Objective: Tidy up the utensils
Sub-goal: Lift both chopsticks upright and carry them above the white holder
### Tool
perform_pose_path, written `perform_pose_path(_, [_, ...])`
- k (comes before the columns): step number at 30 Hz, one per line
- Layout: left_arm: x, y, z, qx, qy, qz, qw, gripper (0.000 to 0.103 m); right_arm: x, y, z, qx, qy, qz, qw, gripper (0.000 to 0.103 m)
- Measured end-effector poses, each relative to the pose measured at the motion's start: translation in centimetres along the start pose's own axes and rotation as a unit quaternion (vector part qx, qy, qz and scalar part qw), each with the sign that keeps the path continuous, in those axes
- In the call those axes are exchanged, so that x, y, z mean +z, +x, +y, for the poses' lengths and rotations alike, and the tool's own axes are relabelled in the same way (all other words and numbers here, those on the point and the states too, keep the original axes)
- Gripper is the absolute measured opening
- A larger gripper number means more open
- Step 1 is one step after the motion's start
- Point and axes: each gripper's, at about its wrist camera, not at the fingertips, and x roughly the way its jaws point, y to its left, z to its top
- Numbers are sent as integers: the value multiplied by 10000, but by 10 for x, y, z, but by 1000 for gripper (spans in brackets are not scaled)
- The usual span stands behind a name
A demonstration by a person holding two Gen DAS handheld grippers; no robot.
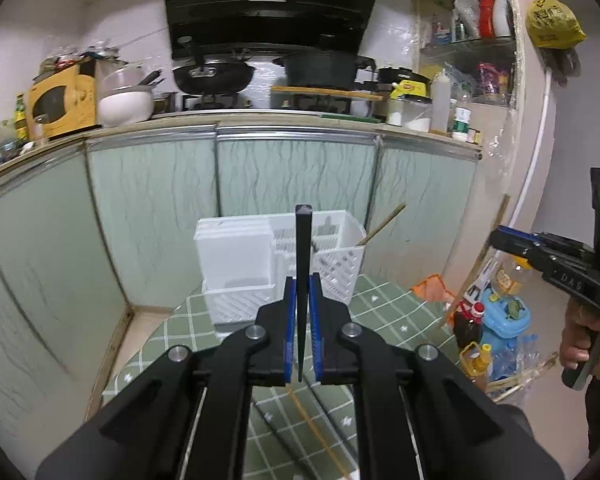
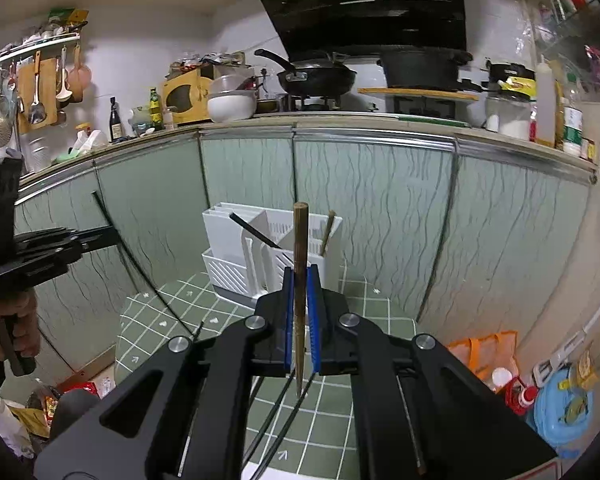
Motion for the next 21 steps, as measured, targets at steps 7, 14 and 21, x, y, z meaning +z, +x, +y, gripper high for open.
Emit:
perform_pose_path(7, [31,24,-15,-235,122,62,9996,8,32,21,-3,229,-140,186,9995,6])
perform_pose_path(14, [62,47,-20,-471,190,189,9985,8,69,38,-5,393,-287,287,9984,6])
perform_pose_path(21, [107,67,-10,-576,4,147,9982,8,120,51,-16,547,-266,164,9980,6])
